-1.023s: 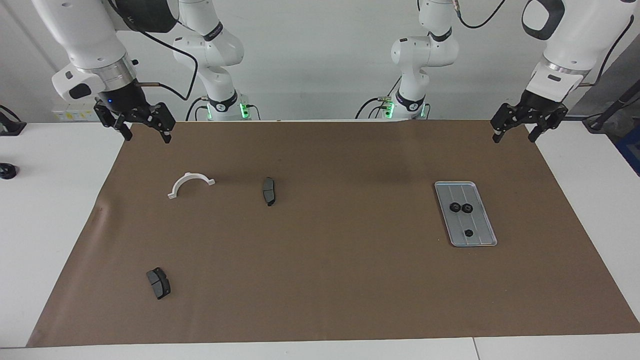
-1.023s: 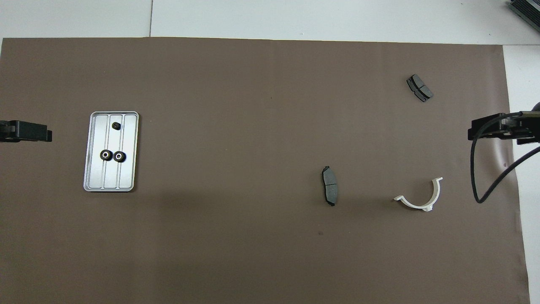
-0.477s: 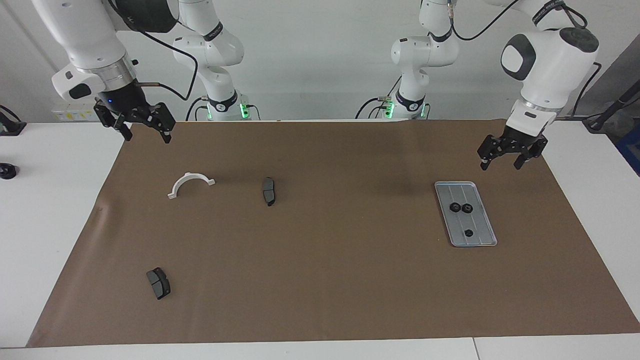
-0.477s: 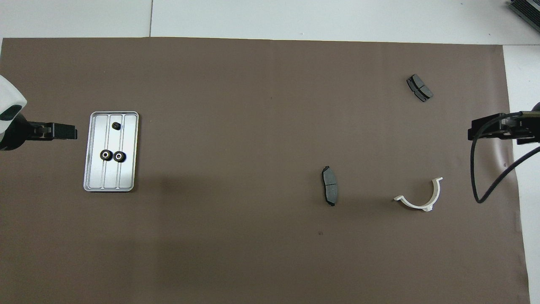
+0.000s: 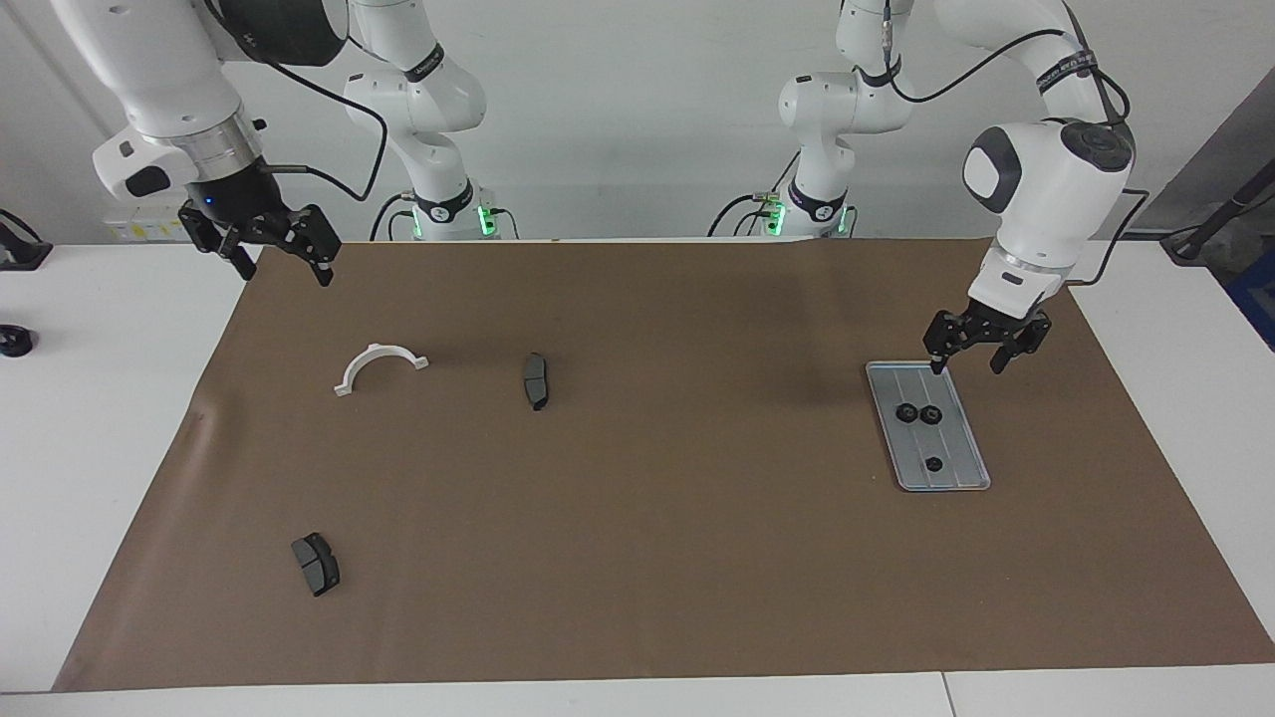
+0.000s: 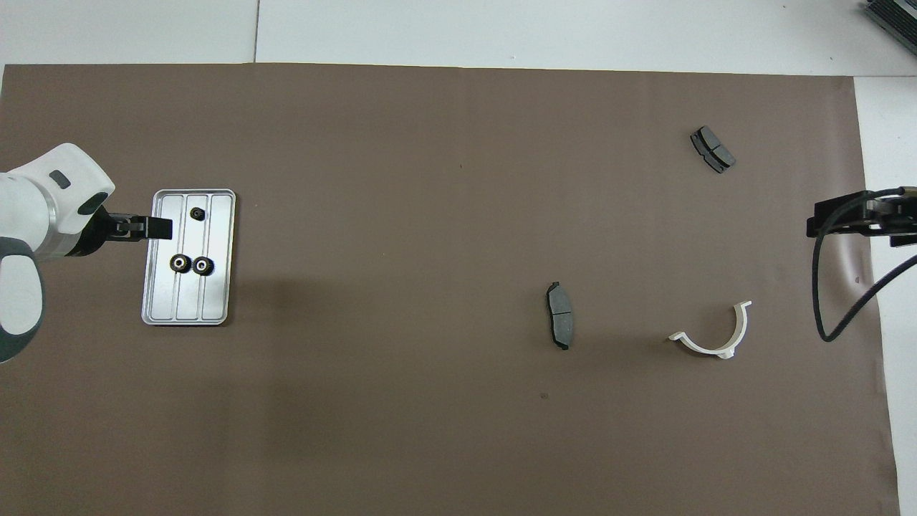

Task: Place bearing gear from tray to pile
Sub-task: 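Reach the left gripper down to a black bearing on the tray, then close the left gripper on the black bearing in the tray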

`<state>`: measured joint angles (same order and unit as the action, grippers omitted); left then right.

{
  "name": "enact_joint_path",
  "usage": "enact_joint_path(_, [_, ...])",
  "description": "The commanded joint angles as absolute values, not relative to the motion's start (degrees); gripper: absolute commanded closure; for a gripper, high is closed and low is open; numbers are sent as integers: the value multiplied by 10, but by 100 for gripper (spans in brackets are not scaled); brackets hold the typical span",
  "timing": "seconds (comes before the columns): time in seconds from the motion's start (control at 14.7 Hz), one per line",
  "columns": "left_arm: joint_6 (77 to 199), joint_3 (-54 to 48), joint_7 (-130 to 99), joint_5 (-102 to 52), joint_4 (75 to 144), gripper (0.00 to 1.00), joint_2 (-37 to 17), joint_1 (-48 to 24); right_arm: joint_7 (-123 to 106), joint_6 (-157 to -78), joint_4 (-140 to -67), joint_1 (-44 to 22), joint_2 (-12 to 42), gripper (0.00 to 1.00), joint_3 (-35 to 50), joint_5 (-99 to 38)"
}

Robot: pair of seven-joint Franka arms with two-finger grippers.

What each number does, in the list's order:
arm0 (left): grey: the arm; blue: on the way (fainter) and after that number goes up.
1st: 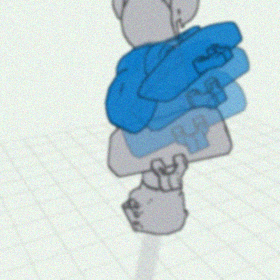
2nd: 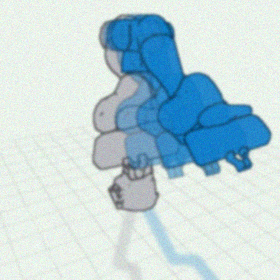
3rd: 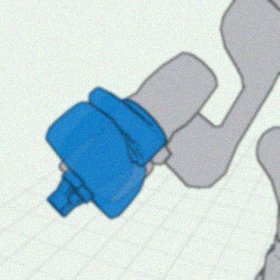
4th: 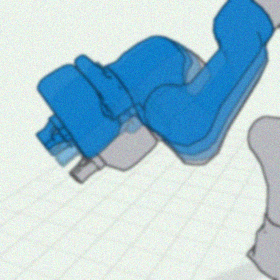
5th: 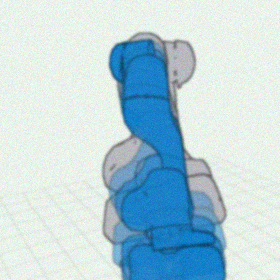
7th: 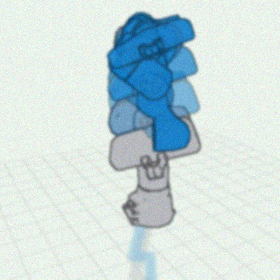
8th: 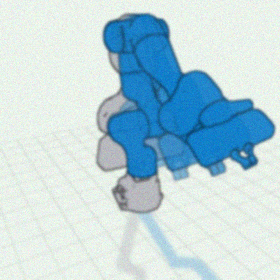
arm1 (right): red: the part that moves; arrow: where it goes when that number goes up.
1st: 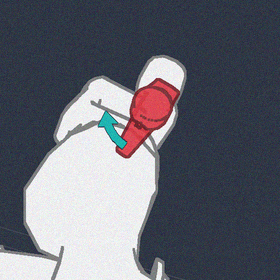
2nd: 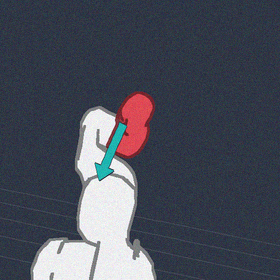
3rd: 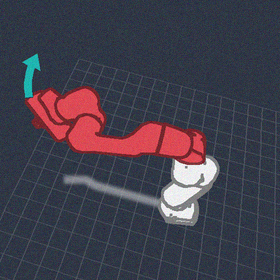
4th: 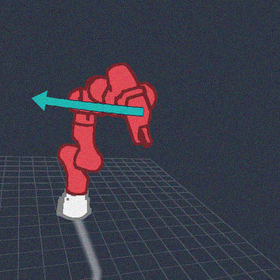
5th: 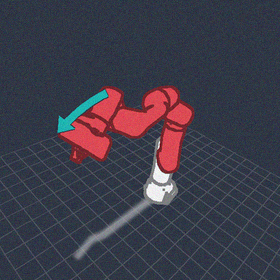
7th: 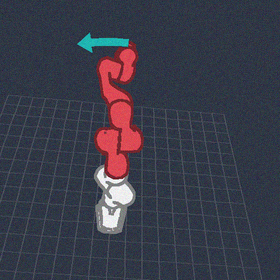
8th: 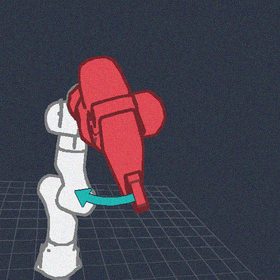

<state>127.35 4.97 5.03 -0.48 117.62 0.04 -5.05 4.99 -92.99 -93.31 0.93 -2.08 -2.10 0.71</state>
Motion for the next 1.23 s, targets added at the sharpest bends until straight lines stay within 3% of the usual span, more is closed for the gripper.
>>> enact_joint_path(0.0, [1337,55,40,11,1222,23,-2,-60,41,-933,-944,22,-31,0,-16,1])
enact_joint_path(0.14, [1364,57,33,11,1247,26,-4,-71,44,-933,-945,5,-31,0,-31,1])
enact_joint_path(0.27, [1365,57,30,11,1249,36,-6,-72,44,-941,-944,-29,-29,0,-65,2])
enact_joint_path(0.61, [1427,57,18,11,1287,36,-18,-76,43,-944,-946,-39,-30,0,-77,3])
enact_joint_path(1.16, [1453,57,14,11,1288,36,-65,-75,39,-947,-949,-40,-32,0,-76,5])
